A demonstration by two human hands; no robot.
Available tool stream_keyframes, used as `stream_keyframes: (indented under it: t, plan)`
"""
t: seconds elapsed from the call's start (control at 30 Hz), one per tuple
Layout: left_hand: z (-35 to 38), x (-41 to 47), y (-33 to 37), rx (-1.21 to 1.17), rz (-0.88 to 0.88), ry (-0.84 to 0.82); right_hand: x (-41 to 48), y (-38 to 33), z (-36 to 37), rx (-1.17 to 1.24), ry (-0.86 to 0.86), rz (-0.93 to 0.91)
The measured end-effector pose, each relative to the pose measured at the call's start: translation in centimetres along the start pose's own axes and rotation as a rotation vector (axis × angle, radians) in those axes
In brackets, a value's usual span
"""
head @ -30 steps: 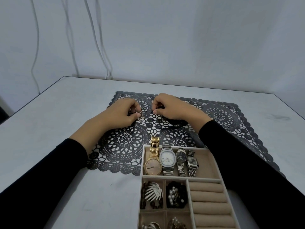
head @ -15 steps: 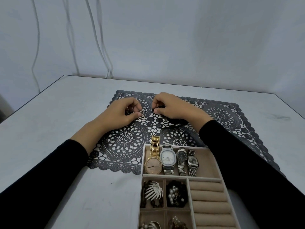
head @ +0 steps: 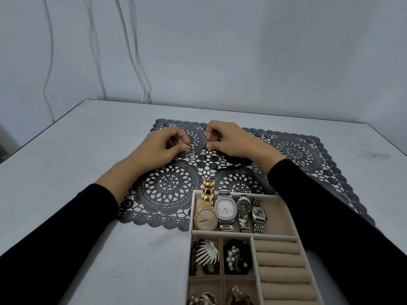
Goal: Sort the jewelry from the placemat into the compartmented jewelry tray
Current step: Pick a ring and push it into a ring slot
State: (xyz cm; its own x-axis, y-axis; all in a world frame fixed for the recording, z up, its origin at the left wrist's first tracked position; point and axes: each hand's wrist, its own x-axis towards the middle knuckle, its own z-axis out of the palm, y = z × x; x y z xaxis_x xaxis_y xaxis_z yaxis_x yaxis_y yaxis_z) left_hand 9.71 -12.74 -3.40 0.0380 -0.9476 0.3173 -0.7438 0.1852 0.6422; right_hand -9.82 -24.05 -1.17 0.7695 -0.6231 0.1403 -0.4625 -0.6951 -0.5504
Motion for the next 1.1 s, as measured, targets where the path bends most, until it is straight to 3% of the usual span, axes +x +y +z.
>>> stream_keyframes:
  t: [0.17, 0.43, 0.8, 1.1]
  plan:
    - [0.0, 0.0, -0.1, -0.004, -0.001, 0.041, -0.6, -0.2, -0.6, 0.113, 0.085, -0.032]
    - [-0.5, -0.3, 1.2, -0.065, -0.043, 0.174, -2.5, -0.4, -1.8, 0.357, 0.203, 0.062]
    - [-0.7, -3.3, 5.7, -0.232, 0.026, 0.309, -8.7, -2.7, -3.4, 0.892, 0.364, 0.105]
    - [0.7, -6.9, 9.9, -0.359, 0.107, 0.332, -14.9, -5.0, -4.2, 0.996, 0.465, 0.012]
